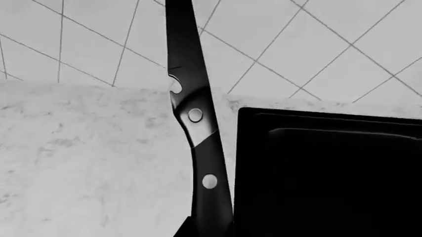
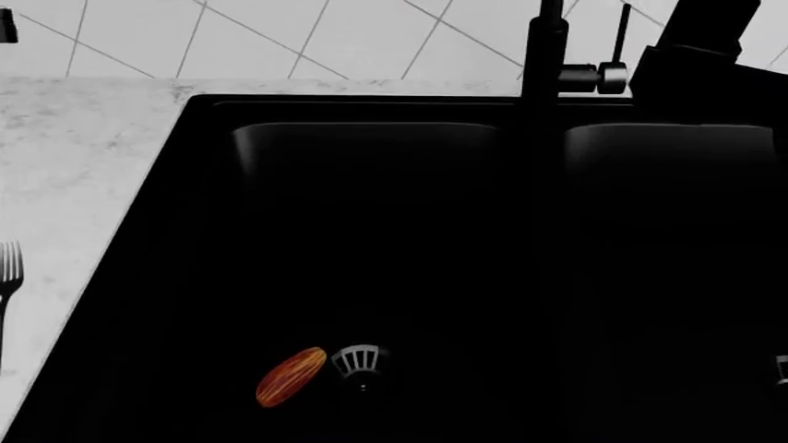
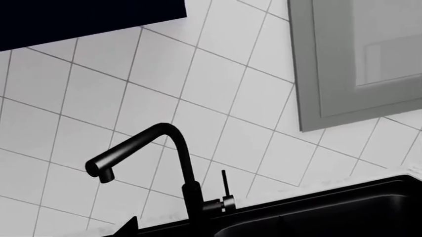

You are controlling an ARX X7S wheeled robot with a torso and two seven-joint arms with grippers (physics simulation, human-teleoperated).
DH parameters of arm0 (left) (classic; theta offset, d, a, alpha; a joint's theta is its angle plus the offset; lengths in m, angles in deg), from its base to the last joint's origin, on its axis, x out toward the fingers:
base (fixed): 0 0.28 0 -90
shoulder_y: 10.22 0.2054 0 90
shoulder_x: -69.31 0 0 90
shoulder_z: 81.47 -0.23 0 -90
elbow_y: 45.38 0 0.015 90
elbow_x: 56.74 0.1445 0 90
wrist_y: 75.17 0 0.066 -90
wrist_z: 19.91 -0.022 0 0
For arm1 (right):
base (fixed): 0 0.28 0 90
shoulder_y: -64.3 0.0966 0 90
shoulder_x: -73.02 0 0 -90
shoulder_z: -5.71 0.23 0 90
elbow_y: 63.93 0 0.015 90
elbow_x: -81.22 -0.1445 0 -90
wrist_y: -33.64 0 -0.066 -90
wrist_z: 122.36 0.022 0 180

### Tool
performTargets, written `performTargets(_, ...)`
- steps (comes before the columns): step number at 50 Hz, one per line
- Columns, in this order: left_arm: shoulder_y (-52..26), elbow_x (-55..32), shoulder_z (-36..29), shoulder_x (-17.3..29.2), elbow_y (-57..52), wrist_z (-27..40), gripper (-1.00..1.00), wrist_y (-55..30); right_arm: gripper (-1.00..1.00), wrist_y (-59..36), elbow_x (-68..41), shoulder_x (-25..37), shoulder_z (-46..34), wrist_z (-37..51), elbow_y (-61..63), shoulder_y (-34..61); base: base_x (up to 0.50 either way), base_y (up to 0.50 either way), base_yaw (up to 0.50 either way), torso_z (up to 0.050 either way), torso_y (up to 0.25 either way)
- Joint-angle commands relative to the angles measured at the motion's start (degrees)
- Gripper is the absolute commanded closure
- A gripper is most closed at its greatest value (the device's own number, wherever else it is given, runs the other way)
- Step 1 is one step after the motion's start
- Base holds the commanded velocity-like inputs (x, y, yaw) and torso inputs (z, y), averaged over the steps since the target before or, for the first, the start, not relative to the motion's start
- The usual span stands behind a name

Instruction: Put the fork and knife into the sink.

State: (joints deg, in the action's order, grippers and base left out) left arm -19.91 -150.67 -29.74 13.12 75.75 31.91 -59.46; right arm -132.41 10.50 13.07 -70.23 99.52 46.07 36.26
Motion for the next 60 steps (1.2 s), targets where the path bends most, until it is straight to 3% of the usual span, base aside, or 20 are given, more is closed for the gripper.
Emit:
performTargets(1,-10.6,8.6,-4.4,-7.0,-0.2,-14.7,1.0,1.4,-1.0,0.2,-0.3,0.2,-0.2,0.3,0.2,0.1,0.0,0.0,0.0,0.0,0.0)
performTargets(15,-4.9,1.4,-4.5,-12.3,0.9,-20.9,1.0,-2.4,-1.0,1.9,0.6,0.3,-1.3,-0.9,-0.4,-0.4,0.0,0.0,0.0,0.0,0.0)
performTargets(34,-3.9,3.3,-10.7,-17.7,4.5,-36.2,1.0,-6.8,-1.0,2.2,-1.1,1.1,-1.2,0.3,0.1,-0.9,0.0,0.0,0.0,0.0,0.0)
performTargets(43,2.4,1.3,-13.5,-17.1,1.4,-35.2,1.0,-9.6,-1.0,2.5,-1.7,1.6,-1.3,0.7,0.1,-1.0,0.0,0.0,0.0,0.0,0.0)
performTargets(51,3.4,9.0,-20.5,-19.5,6.2,-48.9,1.0,-7.4,-1.0,2.8,-2.3,2.1,-1.2,1.0,0.3,-1.5,0.0,0.0,0.0,0.0,0.0)
performTargets(60,4.0,21.3,-31.5,-29.8,26.4,-70.1,1.0,1.5,-1.0,3.2,-2.8,2.4,-1.6,1.5,0.0,-1.1,0.0,0.0,0.0,0.0,0.0)
